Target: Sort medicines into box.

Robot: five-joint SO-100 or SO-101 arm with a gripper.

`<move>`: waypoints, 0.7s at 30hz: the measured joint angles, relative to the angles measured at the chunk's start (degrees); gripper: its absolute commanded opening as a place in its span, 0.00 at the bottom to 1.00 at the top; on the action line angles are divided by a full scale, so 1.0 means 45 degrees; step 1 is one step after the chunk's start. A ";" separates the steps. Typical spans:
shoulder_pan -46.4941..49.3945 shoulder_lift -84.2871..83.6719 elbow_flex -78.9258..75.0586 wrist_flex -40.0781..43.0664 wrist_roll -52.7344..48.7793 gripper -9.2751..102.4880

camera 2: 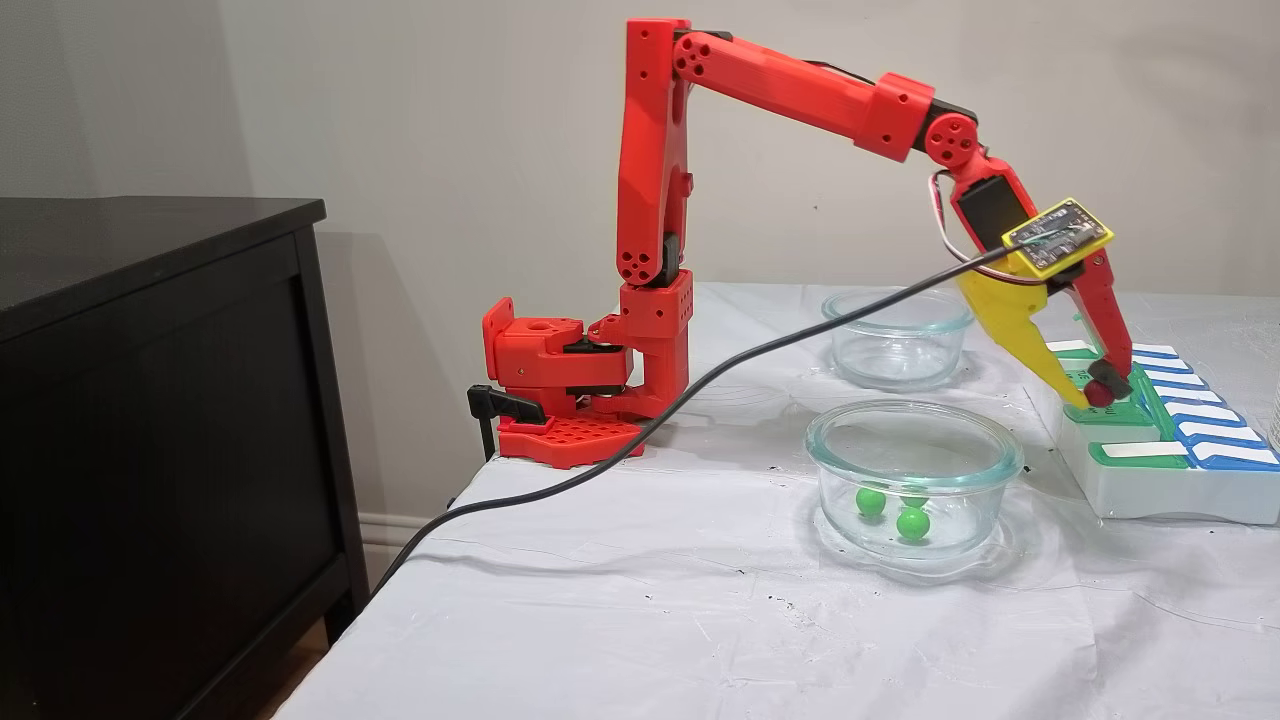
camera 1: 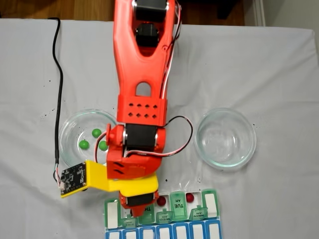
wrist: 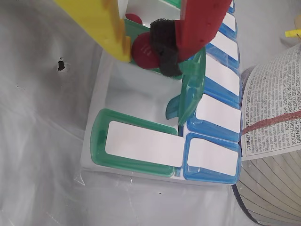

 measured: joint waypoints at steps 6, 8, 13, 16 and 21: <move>0.0000 -0.0039 0.0000 -0.0215 0.0000 0.08; 0.0000 -0.0039 0.0000 -0.0469 0.0000 0.08; 0.0039 0.0059 0.0762 -0.1504 -0.0234 0.08; 0.0020 0.0195 0.0918 -0.1289 -0.0312 0.08; 0.0020 0.0938 0.1348 -0.0840 -0.0312 0.08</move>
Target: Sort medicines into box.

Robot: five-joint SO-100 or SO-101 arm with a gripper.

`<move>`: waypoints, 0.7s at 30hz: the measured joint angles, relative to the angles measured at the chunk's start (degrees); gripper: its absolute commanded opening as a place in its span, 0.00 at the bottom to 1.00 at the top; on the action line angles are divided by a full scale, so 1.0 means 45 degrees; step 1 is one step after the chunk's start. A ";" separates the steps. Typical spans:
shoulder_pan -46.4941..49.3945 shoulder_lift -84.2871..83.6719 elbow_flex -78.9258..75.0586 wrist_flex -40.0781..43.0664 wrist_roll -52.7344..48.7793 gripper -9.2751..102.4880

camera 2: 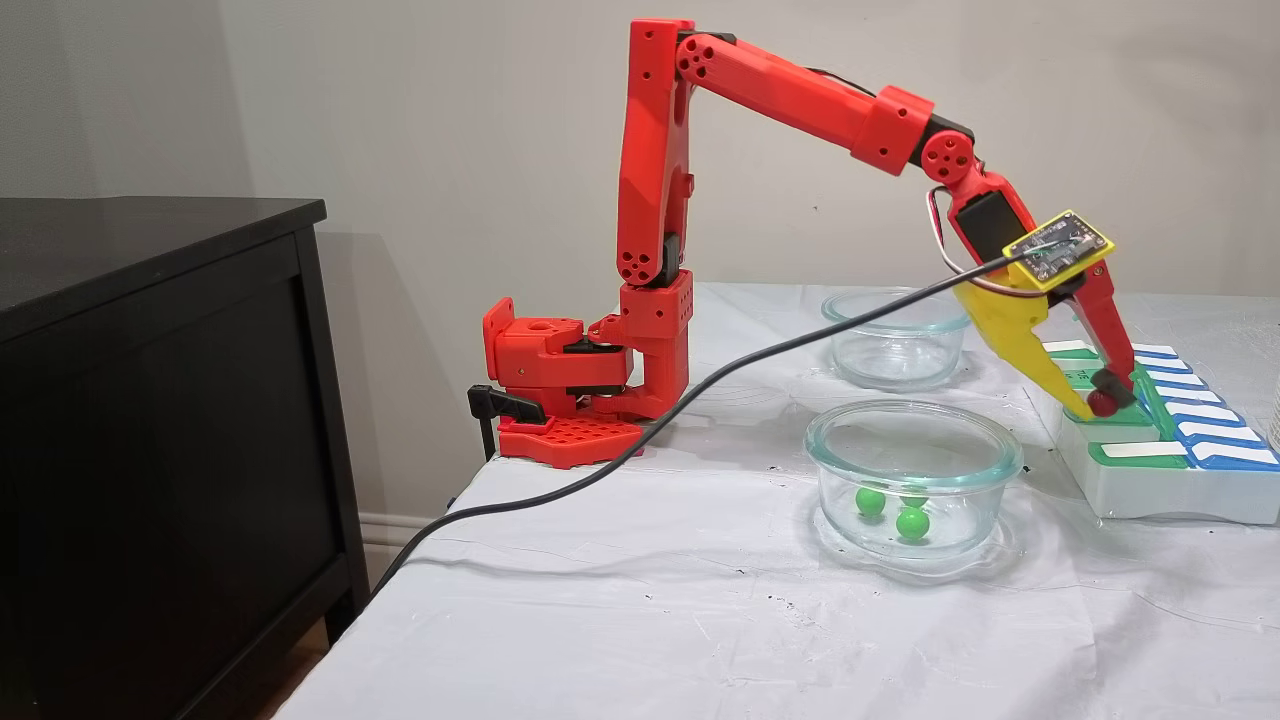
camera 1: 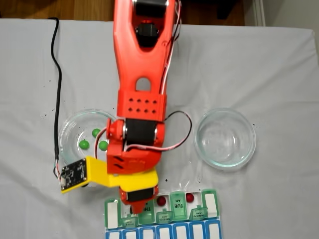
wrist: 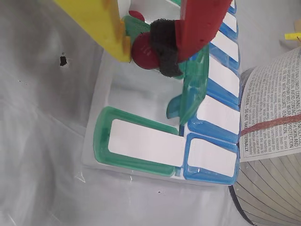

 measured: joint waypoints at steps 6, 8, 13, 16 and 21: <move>-0.0020 0.0332 0.0176 0.0000 0.0000 0.08; -0.0078 0.0488 0.0391 0.0000 0.0000 0.08; -0.0098 0.0664 0.0898 -0.0156 0.0234 0.08; -0.0078 0.0684 0.0898 -0.0195 0.0313 0.08; 0.0039 0.0684 0.0898 -0.0430 0.0469 0.08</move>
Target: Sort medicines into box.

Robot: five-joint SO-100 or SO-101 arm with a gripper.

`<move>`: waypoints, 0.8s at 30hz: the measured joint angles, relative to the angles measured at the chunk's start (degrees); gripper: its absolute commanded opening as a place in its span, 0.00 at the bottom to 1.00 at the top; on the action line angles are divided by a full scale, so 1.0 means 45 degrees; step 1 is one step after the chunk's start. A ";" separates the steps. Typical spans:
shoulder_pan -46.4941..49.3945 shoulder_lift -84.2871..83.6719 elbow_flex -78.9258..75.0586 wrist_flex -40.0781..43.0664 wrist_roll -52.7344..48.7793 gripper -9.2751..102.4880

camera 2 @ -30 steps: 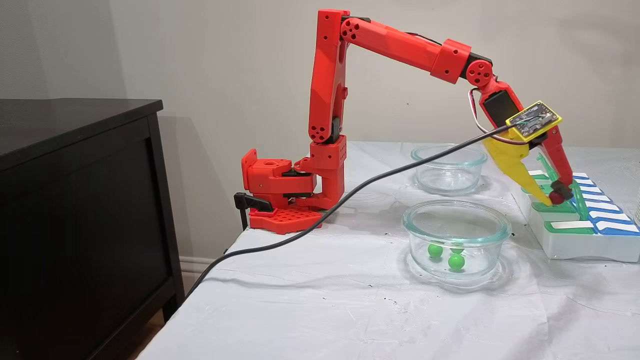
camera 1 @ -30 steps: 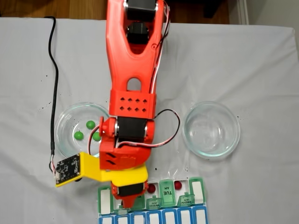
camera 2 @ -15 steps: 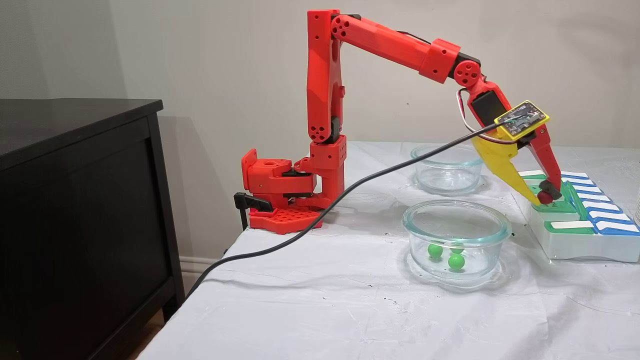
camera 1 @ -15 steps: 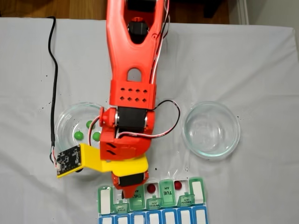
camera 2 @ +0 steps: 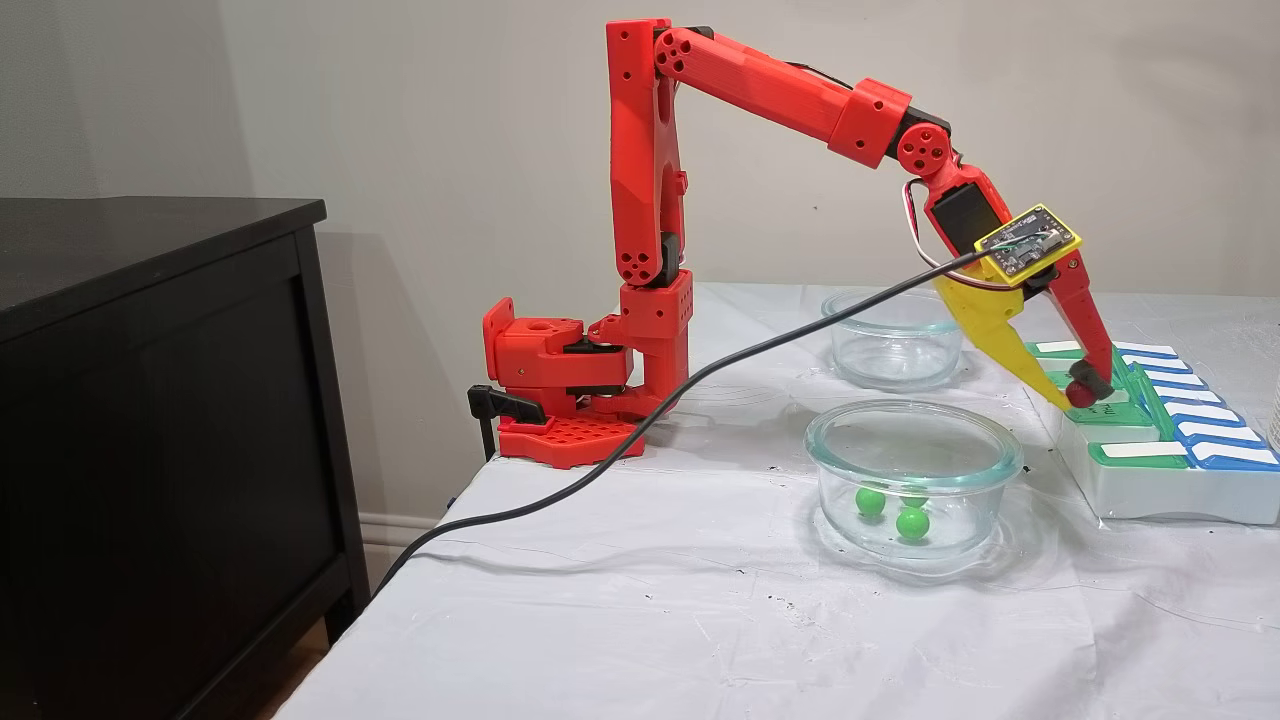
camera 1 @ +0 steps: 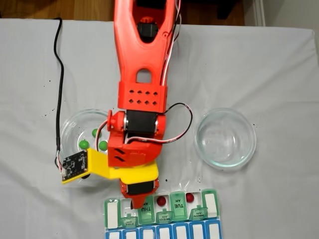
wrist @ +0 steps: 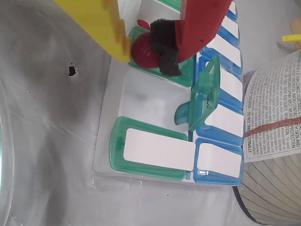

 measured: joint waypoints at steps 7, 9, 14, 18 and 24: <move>0.0059 -0.0020 0.0000 -0.0469 0.0137 0.08; 0.0137 -0.0234 -0.0020 -0.0605 0.0215 0.08; 0.0215 -0.0840 -0.0020 -0.1113 0.0430 0.08; 0.0215 -0.1211 -0.0098 -0.1406 0.0605 0.08; 0.0391 -0.1348 -0.0137 -0.1699 0.0840 0.08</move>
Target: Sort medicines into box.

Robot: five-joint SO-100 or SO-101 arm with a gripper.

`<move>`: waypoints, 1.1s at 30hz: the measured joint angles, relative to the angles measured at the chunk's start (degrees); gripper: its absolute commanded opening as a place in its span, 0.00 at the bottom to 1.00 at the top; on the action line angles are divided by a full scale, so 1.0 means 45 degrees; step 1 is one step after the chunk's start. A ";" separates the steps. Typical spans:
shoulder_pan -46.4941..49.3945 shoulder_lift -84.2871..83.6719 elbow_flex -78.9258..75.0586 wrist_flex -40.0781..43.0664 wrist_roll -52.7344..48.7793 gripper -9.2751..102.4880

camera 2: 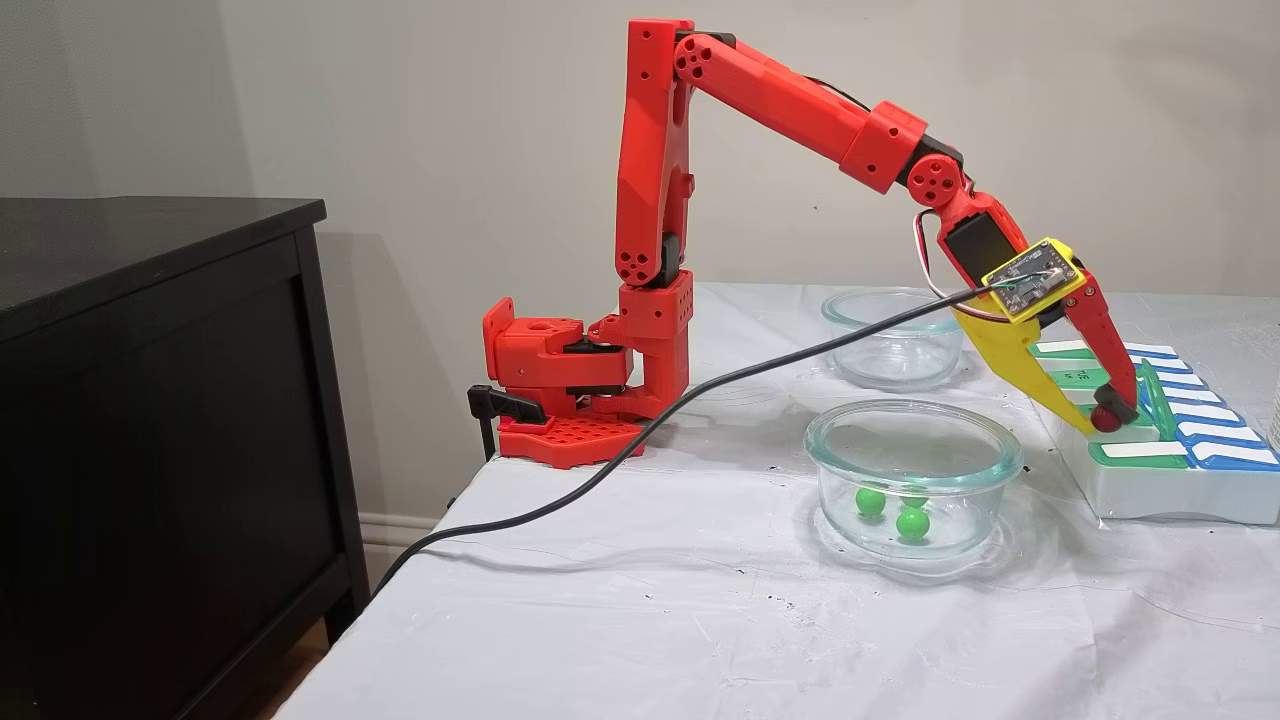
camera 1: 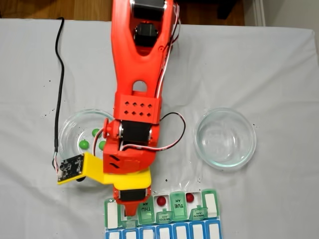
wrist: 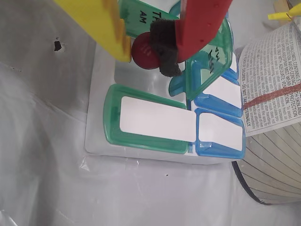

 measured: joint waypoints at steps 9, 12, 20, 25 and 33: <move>0.0059 -0.0781 -0.0664 -0.0176 0.0313 0.09; 0.0059 -0.0801 -0.0664 -0.0273 0.0313 0.23; 0.0000 -0.0801 -0.0605 -0.0547 -0.0020 0.30; -0.0078 -0.0762 -0.0332 -0.0586 -0.0020 0.28; -0.0078 0.0215 -0.0176 0.1094 -0.0332 0.18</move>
